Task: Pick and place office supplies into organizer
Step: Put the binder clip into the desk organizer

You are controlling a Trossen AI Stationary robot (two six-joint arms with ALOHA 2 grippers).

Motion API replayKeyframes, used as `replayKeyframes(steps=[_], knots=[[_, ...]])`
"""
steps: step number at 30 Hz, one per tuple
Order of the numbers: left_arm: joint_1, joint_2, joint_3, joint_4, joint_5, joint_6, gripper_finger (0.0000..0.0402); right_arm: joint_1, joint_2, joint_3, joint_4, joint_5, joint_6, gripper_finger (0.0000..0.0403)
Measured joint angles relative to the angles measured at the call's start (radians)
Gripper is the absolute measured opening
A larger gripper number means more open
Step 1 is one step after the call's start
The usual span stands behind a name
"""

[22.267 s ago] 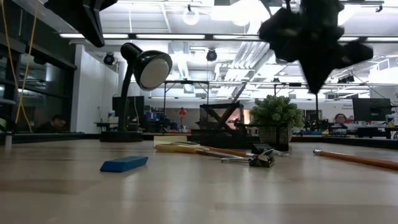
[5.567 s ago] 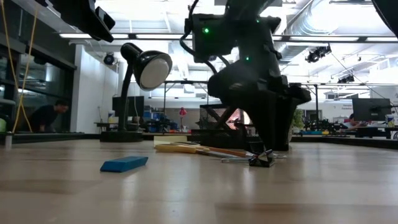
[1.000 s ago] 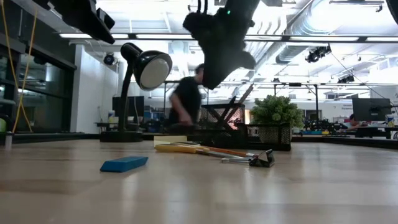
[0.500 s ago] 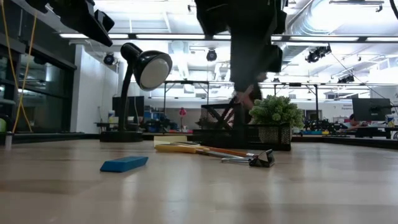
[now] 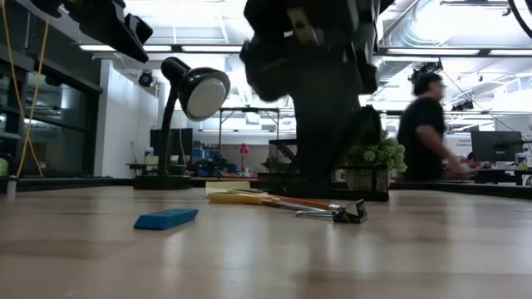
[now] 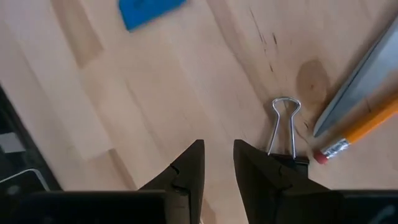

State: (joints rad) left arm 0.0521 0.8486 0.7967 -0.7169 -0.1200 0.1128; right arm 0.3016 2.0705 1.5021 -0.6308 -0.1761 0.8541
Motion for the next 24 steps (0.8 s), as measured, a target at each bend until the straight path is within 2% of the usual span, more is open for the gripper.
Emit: replayKeyframes(steps=[24], knots=[[0.000,0.000,0.000,-0.018,0.003,0.013,0.0003,-0.003,0.026,0.000,-0.063,0.100,-0.028,0.0083]])
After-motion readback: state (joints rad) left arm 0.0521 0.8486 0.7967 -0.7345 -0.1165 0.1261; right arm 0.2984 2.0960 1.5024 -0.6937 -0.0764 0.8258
